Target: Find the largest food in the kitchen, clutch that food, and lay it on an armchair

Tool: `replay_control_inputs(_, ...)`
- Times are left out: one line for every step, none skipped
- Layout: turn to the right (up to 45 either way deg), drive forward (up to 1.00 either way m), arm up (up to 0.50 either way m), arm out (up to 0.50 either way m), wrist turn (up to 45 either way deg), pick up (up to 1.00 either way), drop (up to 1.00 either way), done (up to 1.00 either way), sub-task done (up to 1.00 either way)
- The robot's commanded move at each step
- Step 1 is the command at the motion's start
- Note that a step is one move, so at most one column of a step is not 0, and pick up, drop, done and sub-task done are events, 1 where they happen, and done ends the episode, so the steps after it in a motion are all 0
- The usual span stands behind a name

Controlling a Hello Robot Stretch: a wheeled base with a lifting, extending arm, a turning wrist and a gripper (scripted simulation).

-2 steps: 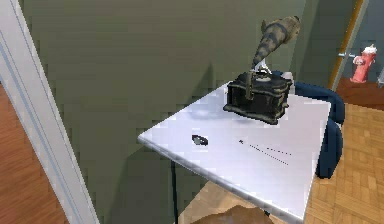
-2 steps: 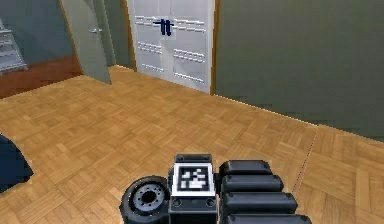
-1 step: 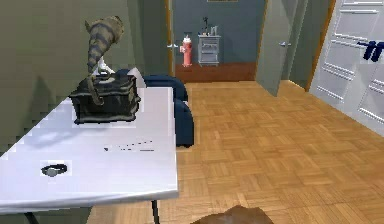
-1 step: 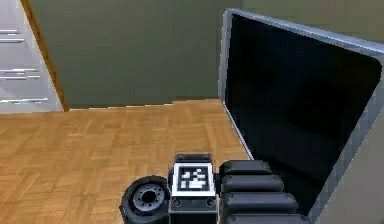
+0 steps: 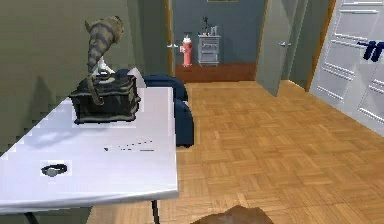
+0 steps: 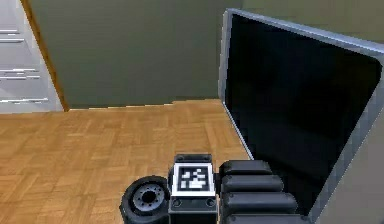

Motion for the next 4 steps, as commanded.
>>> replay_control_inputs(3.0, 0.0, 0.0, 0.0, 0.0, 0.0, 0.0, 0.0, 0.0)
replay_control_inputs(21.0, 0.0, 0.0, 0.0, 0.0, 0.0, 0.0, 0.0, 0.0)
replay_control_inputs(0.0, 0.5, 0.0, 0.0, 0.0, 0.0, 0.0, 0.0, 0.0)
replay_control_inputs(-30.0, 0.0, 0.0, 0.0, 0.0, 0.0, 0.0, 0.0, 0.0)
